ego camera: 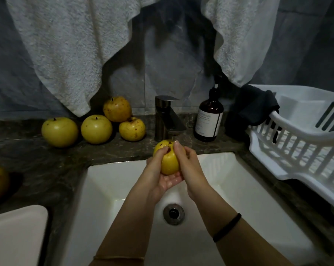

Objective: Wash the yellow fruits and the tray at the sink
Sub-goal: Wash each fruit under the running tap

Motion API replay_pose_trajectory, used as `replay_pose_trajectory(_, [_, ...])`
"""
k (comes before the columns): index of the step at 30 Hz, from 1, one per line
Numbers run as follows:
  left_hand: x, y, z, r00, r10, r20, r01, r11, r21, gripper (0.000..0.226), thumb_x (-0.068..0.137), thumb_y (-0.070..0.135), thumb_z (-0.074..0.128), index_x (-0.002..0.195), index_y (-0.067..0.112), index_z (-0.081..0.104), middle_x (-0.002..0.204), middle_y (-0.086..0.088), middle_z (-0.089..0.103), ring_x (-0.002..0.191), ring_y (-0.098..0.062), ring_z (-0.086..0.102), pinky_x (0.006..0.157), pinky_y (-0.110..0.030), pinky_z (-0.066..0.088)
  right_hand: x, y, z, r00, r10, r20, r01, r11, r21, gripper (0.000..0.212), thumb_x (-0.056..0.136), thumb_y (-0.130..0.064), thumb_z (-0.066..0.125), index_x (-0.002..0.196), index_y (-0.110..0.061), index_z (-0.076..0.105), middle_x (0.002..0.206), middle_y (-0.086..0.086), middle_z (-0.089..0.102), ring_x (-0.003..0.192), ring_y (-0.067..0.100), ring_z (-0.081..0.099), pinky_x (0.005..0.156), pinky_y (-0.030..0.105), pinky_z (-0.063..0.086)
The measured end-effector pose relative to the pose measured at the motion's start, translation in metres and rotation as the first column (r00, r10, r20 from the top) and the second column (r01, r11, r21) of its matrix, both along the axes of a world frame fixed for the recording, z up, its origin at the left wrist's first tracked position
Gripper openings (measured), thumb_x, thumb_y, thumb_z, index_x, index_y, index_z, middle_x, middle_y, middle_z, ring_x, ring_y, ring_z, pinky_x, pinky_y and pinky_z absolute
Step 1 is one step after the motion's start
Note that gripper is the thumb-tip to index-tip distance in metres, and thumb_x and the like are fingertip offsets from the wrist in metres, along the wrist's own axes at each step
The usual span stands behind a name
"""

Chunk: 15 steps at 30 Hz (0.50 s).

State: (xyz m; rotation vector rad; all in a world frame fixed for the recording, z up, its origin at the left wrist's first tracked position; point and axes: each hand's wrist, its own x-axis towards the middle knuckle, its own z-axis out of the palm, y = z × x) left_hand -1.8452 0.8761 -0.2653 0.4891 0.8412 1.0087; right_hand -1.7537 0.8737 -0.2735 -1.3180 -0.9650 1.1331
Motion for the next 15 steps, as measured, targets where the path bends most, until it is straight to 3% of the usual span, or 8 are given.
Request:
replay_pose_trajectory(4, [0.0048, -0.0025, 0.0018, 0.995, 0.053, -0.079, -0.046, 0.996, 0.08, 0.043, 0.089, 0.04, 0.06, 0.125, 0.023, 0.043, 0.121, -0.015, 0.057, 0.103, -0.035, 0.063, 0.072, -0.045, 0.056, -0.0013, 0.001, -0.0024, 0.987, 0.021, 0.162, -0.033, 0.997, 0.073, 0.054, 0.094, -0.046, 0.048, 0.142, -0.028, 0.033, 0.127, 0.0, 0.049, 0.109, 0.016, 0.053, 0.091, 0.032, 0.046])
replay_pose_trajectory(7, [0.0064, -0.0013, 0.0007, 0.986, 0.059, -0.157, -0.038, 0.99, 0.136, 0.048, 0.091, 0.041, 0.058, 0.131, 0.024, 0.038, 0.119, -0.014, 0.057, 0.098, -0.031, 0.064, 0.076, -0.044, 0.056, -0.0002, 0.0025, -0.0056, 0.977, 0.0, 0.211, -0.025, 0.993, 0.113, 0.051, 0.097, -0.049, 0.038, 0.145, -0.031, 0.032, 0.125, -0.007, 0.047, 0.115, 0.014, 0.049, 0.101, 0.034, 0.042])
replay_pose_trajectory(10, [0.0032, 0.0019, -0.0007, 0.981, 0.064, -0.183, -0.04, 0.99, 0.135, 0.052, 0.09, 0.045, 0.057, 0.133, 0.027, 0.035, 0.11, -0.014, 0.059, 0.09, -0.031, 0.066, 0.077, -0.042, 0.056, 0.0013, 0.0045, -0.0065, 0.983, -0.032, 0.181, 0.011, 0.993, 0.121, 0.05, 0.099, -0.051, 0.025, 0.141, -0.029, 0.041, 0.133, 0.0, 0.052, 0.118, 0.015, 0.05, 0.106, 0.04, 0.04])
replay_pose_trajectory(13, [0.0035, 0.0001, -0.002, 0.975, 0.076, -0.211, -0.037, 0.983, 0.182, 0.054, 0.089, 0.042, 0.059, 0.134, 0.028, 0.034, 0.103, -0.01, 0.059, 0.088, -0.029, 0.066, 0.081, -0.044, 0.056, 0.0004, 0.0029, -0.006, 0.974, -0.081, 0.211, 0.048, 0.986, 0.159, 0.045, 0.101, -0.044, 0.029, 0.144, -0.031, 0.037, 0.143, -0.001, 0.044, 0.126, 0.014, 0.045, 0.109, 0.038, 0.038])
replay_pose_trajectory(15, [0.0053, -0.0014, -0.0029, 0.968, 0.089, -0.236, -0.039, 0.977, 0.21, 0.056, 0.088, 0.04, 0.062, 0.134, 0.028, 0.033, 0.105, -0.006, 0.057, 0.088, -0.025, 0.065, 0.077, -0.041, 0.058, -0.0007, -0.001, -0.0035, 0.955, -0.101, 0.28, 0.033, 0.971, 0.237, 0.042, 0.103, -0.034, 0.034, 0.144, -0.028, 0.038, 0.145, -0.005, 0.04, 0.127, 0.007, 0.04, 0.108, 0.029, 0.035])
